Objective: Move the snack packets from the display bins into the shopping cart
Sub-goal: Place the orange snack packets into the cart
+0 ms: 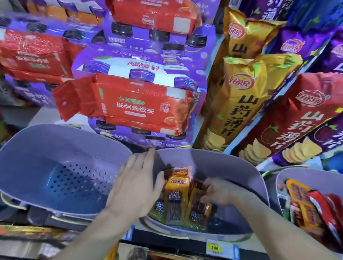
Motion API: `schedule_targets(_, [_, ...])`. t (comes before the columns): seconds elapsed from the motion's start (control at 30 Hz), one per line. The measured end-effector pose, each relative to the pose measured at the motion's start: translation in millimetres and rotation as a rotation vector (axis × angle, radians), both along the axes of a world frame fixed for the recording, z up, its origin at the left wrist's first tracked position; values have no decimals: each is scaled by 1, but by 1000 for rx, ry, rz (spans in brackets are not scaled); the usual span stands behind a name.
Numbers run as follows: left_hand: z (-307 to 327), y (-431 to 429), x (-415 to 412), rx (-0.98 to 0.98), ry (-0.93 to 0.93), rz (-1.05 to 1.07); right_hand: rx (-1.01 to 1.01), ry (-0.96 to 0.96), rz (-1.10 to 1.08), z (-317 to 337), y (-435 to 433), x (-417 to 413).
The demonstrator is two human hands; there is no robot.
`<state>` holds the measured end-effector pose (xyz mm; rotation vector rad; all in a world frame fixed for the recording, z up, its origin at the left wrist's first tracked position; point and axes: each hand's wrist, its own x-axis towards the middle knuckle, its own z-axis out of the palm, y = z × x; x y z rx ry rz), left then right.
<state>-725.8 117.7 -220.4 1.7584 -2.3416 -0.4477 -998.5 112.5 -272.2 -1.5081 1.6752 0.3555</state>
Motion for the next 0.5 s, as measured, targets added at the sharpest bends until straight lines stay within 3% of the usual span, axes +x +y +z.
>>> schedule_targets(0.2, [-4,-1,1,-25,21,-2,48,-128,-40,11,4,5])
schedule_targets(0.4, [-2,0,4,-16,154,-19,-221,-378,-176,56,17,3])
schedule_targets(0.5, [10,6,7,-109,274,-73,-311,-534,-237,81,21,10])
